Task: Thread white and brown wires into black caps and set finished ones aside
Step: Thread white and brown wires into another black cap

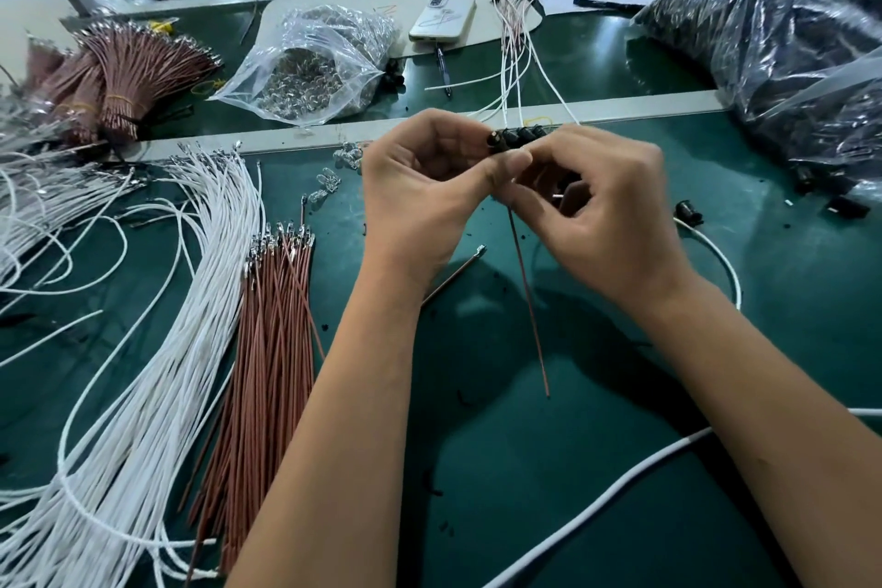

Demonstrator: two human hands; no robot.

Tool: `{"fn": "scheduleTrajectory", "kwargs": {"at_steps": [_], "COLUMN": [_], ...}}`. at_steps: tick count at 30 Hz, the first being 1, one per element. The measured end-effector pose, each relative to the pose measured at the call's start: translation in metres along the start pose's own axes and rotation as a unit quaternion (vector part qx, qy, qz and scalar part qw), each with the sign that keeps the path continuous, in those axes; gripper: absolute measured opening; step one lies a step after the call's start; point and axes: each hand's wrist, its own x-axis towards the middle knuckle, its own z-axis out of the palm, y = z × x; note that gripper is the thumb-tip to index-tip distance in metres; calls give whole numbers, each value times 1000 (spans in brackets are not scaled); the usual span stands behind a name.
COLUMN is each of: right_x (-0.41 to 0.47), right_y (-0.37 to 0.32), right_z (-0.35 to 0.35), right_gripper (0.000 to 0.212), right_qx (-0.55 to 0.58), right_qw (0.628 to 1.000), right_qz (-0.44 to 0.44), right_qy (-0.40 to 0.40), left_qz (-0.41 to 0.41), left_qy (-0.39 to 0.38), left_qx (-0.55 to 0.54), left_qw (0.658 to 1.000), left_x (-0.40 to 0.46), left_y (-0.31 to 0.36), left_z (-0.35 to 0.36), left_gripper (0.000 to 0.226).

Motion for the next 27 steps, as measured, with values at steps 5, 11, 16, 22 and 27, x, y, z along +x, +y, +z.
{"fn": "scheduleTrajectory", "kwargs": {"at_steps": [5,11,16,22,27], "right_x": [1,1,2,3,4], "right_y": [2,6,11,9,7], "right_z": [-1,-1,-1,-4,-5], "right_gripper": [10,5,6,12,13], "right_qx": [1,173,174,144,130], "right_qw": [1000,979,978,985,988], "right_qz": [20,89,88,55,43], "right_qy": [-4,-61,-73,-74,-65], "left_qz": [-51,-113,-74,-5,7], "left_qy": [10,-71,-75,-86,-90], "left_qx": [-7,-71,-51,-23,-26], "left_qw": [999,988,993,996,996], "left_x": [-1,1,1,2,1], "left_y": [-4,1,-1,-1,2], "left_z": [5,-7,-9,-8,-6], "left_gripper": [25,10,18,24,26]}}
